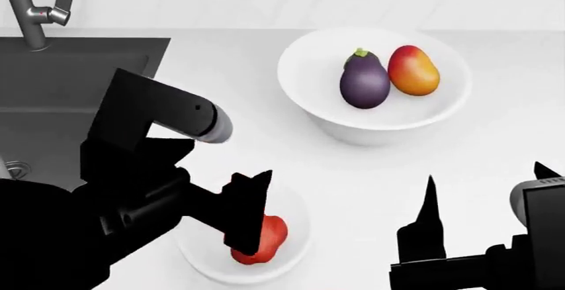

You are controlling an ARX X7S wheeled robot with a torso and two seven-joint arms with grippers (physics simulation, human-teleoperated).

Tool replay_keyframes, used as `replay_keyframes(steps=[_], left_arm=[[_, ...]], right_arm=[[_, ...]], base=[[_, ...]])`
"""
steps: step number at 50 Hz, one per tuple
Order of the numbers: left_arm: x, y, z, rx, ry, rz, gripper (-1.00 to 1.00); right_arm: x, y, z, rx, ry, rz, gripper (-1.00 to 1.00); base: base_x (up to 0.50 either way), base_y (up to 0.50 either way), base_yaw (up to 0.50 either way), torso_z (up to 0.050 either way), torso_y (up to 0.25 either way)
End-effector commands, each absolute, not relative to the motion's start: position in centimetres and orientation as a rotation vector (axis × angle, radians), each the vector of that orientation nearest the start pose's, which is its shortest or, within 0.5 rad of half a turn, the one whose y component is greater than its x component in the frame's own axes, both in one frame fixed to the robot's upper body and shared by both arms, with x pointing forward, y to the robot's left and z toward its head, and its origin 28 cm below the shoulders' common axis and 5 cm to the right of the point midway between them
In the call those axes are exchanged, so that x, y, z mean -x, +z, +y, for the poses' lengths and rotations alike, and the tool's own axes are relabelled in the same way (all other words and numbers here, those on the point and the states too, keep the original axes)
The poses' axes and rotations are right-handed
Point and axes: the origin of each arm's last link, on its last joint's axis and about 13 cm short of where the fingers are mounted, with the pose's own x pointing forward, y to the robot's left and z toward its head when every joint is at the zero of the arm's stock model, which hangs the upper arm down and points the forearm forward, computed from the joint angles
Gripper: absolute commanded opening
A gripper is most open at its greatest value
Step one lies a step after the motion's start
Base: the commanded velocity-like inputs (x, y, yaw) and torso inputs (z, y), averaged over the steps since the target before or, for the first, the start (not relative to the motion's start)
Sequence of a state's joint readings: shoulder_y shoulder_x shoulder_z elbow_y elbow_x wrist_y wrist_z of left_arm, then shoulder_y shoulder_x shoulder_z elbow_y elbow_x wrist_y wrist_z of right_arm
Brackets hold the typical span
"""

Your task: Pick the eggplants and mangos from the sink and place them in one bowl. Place the bell pepper in the other bowl. Then turn off the sink faucet.

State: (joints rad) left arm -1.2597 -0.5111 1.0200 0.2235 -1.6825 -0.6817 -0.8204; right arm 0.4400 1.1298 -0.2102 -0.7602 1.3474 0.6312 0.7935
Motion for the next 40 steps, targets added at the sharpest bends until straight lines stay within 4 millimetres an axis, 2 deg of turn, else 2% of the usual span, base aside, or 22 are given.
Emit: replay_keyframes(steps=[1,4,7,13,18,40], left_arm=[[-25.1,24.4,17.2,-0.052,-0.298,0.065,1.00],[-25.0,23.9,18.5,-0.019,-0.226,0.074,1.00],[-25.3,23.9,20.0,-0.004,-0.082,0.025,1.00],[-25.4,23.4,21.9,0.023,0.008,0.050,1.00],[-25.4,23.1,22.5,0.022,0.045,0.035,1.00],[-25.2,22.6,23.5,0.053,0.081,0.043,1.00]], right_arm=[[-18.3,22.3,-17.0,0.186,0.023,0.040,1.00],[-18.3,22.3,-17.0,0.187,0.015,0.034,1.00],[-18.2,22.5,-17.0,0.204,-0.001,0.021,1.00],[-18.1,22.5,-17.1,0.217,-0.029,0.009,1.00],[-18.1,22.0,-17.2,0.217,-0.035,0.006,1.00],[-18.8,22.1,-16.7,0.212,-0.024,-0.017,1.00]], base=[[0.00,0.00,0.00,0.000,0.000],[0.00,0.00,0.00,0.000,0.000],[0.00,0.00,0.00,0.000,0.000],[0.00,0.00,0.00,0.000,0.000],[0.00,0.11,0.00,0.000,0.000],[0.00,0.50,0.00,0.000,0.000]])
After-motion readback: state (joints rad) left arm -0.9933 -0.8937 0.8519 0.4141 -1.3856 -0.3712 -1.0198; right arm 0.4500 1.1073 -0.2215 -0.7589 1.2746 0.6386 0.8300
